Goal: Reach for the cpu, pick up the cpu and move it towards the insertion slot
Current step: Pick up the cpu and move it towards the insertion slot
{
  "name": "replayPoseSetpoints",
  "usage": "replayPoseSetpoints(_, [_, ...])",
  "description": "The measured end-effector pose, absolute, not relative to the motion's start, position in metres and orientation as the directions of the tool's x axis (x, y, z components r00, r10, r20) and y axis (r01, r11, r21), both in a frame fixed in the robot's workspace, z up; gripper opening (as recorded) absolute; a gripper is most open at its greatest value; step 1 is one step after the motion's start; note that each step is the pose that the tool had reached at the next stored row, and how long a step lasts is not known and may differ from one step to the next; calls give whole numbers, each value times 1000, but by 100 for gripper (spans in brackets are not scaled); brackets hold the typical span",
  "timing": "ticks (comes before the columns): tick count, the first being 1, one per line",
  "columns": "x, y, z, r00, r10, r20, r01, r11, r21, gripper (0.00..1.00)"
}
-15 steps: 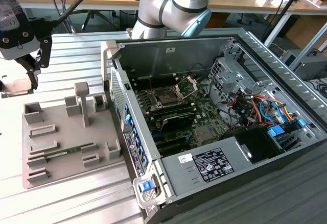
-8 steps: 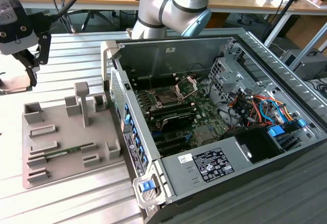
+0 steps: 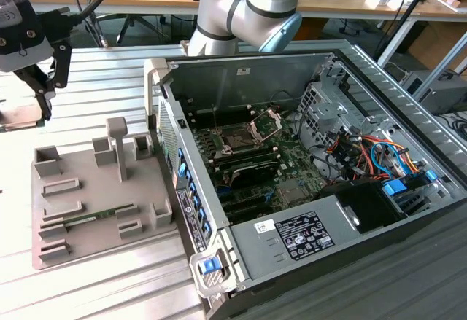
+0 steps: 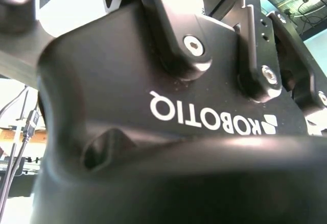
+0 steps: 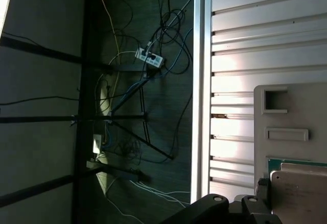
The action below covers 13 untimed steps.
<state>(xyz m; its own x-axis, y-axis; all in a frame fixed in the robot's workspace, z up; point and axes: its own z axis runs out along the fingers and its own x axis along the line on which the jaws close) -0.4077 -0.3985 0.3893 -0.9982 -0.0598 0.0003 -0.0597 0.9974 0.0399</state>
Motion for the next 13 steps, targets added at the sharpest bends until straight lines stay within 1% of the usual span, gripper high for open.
replayPoseSetpoints(13, [-408,-398,397,-998,-60,0,-60,997,40,55])
